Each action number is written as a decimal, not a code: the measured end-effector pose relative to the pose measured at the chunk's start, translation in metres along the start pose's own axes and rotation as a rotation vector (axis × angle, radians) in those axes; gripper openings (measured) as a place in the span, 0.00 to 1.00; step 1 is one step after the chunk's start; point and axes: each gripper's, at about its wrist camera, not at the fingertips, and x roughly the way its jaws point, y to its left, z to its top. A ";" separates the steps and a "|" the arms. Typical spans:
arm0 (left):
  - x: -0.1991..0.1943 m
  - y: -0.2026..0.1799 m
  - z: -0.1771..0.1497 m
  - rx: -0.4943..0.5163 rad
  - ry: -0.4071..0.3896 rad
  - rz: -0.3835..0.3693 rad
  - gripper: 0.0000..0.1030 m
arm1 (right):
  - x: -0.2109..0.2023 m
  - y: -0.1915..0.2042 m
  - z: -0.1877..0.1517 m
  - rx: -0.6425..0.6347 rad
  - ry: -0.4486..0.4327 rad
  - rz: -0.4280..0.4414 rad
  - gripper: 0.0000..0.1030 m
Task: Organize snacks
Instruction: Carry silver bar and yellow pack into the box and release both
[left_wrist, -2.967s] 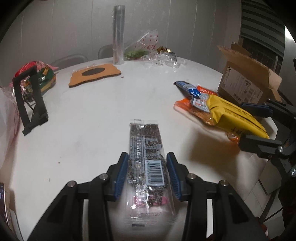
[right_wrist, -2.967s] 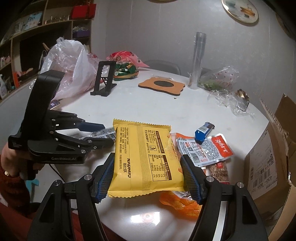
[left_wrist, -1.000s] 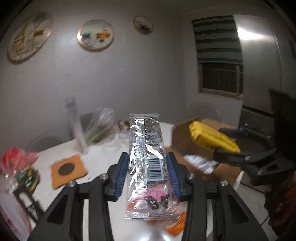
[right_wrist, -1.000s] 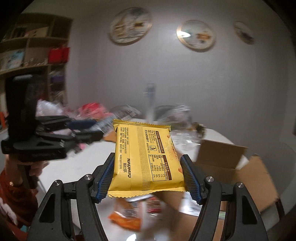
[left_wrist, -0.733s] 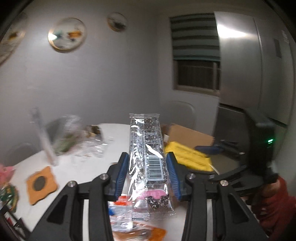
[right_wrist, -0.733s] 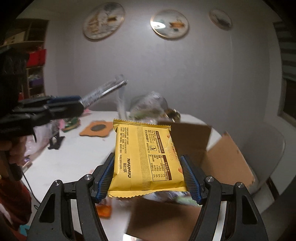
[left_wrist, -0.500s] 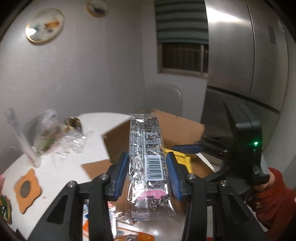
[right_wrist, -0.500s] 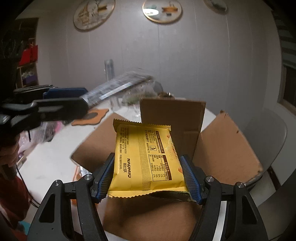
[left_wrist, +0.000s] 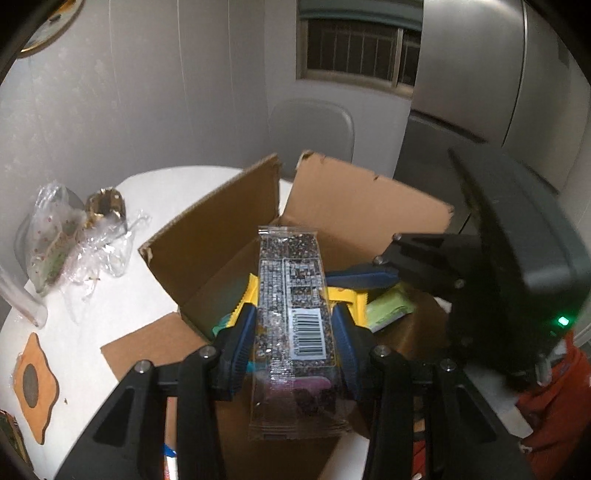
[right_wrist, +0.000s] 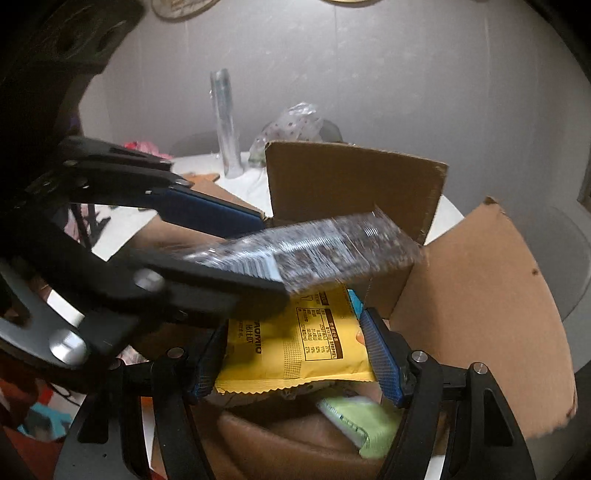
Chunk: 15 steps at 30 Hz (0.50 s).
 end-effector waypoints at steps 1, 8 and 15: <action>0.005 0.001 0.002 0.000 0.016 0.008 0.38 | 0.003 0.000 0.001 -0.010 0.012 -0.003 0.64; 0.022 0.002 0.003 0.015 0.063 0.039 0.38 | 0.017 0.002 0.007 -0.045 0.056 -0.009 0.65; 0.023 0.005 0.003 0.013 0.057 0.060 0.48 | 0.016 0.004 0.006 -0.049 0.069 -0.002 0.66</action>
